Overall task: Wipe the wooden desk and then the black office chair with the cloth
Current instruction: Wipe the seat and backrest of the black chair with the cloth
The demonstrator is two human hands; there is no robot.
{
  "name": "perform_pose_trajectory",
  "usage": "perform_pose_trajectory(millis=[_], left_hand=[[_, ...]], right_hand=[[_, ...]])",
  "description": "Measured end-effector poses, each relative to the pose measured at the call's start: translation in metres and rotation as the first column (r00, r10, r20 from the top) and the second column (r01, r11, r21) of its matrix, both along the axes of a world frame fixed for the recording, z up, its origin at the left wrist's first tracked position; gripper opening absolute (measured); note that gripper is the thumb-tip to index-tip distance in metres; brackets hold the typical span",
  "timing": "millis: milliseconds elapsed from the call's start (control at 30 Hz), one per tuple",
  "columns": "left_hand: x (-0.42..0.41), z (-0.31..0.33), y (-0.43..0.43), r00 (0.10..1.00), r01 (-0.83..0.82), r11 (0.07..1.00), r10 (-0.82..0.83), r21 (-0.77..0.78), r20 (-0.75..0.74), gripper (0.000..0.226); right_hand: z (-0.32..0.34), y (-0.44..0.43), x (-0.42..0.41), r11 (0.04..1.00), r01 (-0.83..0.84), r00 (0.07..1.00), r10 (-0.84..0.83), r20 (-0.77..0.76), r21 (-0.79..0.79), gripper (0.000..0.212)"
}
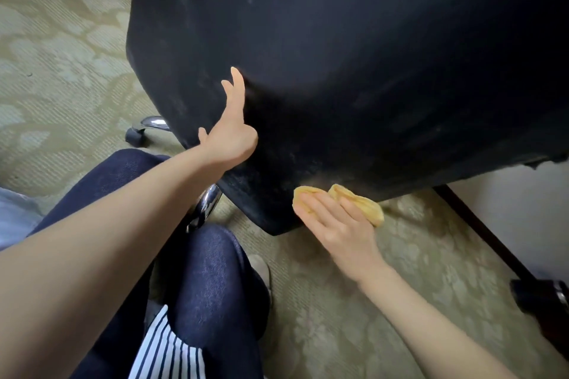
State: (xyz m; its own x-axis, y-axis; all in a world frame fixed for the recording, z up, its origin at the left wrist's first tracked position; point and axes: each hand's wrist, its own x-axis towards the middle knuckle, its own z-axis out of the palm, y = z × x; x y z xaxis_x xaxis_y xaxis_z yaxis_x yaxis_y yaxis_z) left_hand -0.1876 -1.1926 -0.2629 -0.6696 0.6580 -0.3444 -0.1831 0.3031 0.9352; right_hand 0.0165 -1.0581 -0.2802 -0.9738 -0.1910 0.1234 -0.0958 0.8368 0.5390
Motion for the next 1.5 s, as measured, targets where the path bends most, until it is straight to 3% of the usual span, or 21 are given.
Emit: perform_pose_trajectory(millis=[167,267,367,467,600,700,833,967,1167,1300,1500], left_hand=[[0.0,-0.002,-0.004,1.0,-0.024,0.998,0.023,0.058,0.014,0.102],[0.0,0.0,-0.005,0.997,-0.032,0.999,0.034,0.022,-0.076,0.101],[-0.004,-0.005,-0.007,0.982,-0.023,1.0,0.022,-0.002,-0.185,0.098],[-0.013,-0.016,-0.013,0.965,-0.04,0.999,0.04,0.006,-0.258,0.095],[-0.034,-0.03,-0.024,0.939,-0.14,0.989,0.146,0.039,-0.31,0.086],[-0.054,-0.04,-0.034,0.929,-0.224,0.973,0.231,0.057,-0.289,0.082],[-0.075,-0.05,-0.051,0.911,-0.29,0.955,0.293,0.055,-0.291,0.081],[-0.091,-0.062,-0.067,0.898,-0.345,0.939,0.335,0.016,-0.286,0.078],[-0.102,-0.066,-0.08,0.914,-0.321,0.947,0.305,-0.016,-0.267,0.074],[-0.104,-0.062,-0.073,0.941,-0.254,0.967,0.238,-0.036,-0.242,0.072],[-0.098,-0.058,-0.051,0.985,0.04,0.994,-0.056,-0.105,-0.162,0.083]], right_hand=[[0.09,-0.006,-0.012,0.996,0.013,0.93,0.018,-0.368,0.084,0.031],[0.135,-0.01,-0.031,0.991,0.032,0.837,0.044,-0.546,0.128,0.033],[0.156,-0.014,-0.059,0.99,0.022,0.758,0.076,-0.648,0.142,0.032],[0.145,-0.021,-0.091,0.989,0.004,0.757,0.092,-0.647,0.145,0.032],[0.111,-0.031,-0.138,0.986,-0.013,0.858,0.095,-0.505,0.163,0.033],[0.075,-0.045,-0.176,0.983,-0.015,0.95,0.072,-0.303,0.185,0.035],[0.034,-0.06,-0.228,0.99,0.048,0.999,-0.046,-0.022,0.133,0.036],[-0.01,-0.074,-0.282,0.991,0.094,0.969,-0.114,0.217,0.1,0.032],[-0.077,-0.086,-0.301,0.987,0.126,0.947,-0.149,0.284,0.096,0.036],[-0.12,-0.08,-0.271,0.975,-0.024,0.905,-0.072,0.419,0.219,0.042],[-0.164,-0.058,-0.185,0.873,-0.343,0.759,0.039,0.65,0.348,0.044]])
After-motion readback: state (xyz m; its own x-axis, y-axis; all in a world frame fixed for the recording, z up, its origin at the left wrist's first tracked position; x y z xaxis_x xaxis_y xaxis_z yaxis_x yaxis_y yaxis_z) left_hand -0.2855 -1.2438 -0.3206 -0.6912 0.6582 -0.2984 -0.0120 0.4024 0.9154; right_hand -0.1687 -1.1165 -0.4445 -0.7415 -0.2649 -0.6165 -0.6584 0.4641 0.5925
